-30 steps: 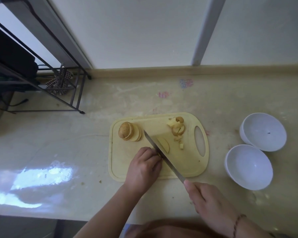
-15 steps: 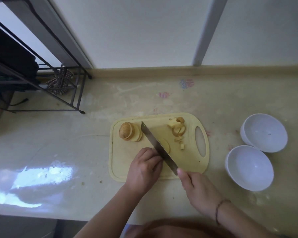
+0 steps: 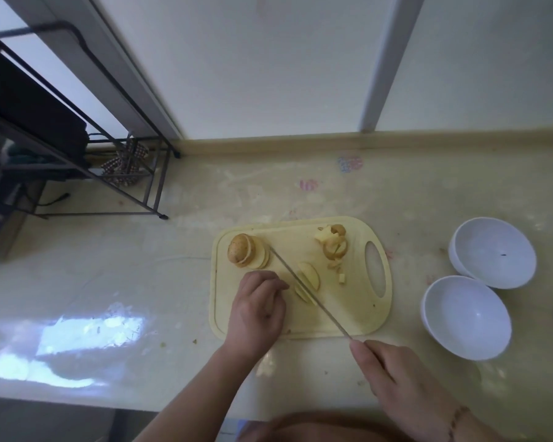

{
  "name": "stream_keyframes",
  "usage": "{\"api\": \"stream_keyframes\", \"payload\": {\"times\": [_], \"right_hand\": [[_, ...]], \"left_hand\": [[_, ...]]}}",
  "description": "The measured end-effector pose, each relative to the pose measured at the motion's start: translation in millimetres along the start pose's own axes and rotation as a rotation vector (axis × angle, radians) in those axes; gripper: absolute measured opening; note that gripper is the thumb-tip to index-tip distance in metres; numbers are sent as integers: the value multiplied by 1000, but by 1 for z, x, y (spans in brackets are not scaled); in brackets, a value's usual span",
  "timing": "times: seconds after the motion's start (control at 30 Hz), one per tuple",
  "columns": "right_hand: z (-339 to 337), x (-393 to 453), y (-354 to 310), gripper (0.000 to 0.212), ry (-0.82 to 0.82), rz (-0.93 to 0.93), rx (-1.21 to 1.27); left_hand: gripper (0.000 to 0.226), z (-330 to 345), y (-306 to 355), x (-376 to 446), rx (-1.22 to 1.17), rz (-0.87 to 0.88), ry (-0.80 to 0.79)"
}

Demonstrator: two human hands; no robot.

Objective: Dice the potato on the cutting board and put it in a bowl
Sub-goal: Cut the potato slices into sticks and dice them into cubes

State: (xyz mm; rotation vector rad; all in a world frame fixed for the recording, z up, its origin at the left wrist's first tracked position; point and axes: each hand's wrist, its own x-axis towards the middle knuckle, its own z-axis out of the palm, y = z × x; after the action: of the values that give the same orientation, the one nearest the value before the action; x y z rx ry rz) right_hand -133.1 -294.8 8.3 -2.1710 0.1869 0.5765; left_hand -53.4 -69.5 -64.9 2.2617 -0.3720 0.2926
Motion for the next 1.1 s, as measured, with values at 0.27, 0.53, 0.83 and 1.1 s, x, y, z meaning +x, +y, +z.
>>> {"api": "stream_keyframes", "payload": {"times": [0.27, 0.53, 0.83, 1.1], "right_hand": [[-21, -4, 18, 70, 82, 146, 164], [-22, -8, 17, 67, 89, 118, 122], [-21, -11, 21, 67, 89, 95, 123], [-24, -10, 17, 56, 48, 148, 188]], "left_hand": [[23, 11, -8, 31, 215, 314, -427], [16, 15, -14, 56, 347, 532, -579], [10, 15, -11, 74, 352, 484, -571], [45, 8, -15, 93, 414, 759, -870]]}}
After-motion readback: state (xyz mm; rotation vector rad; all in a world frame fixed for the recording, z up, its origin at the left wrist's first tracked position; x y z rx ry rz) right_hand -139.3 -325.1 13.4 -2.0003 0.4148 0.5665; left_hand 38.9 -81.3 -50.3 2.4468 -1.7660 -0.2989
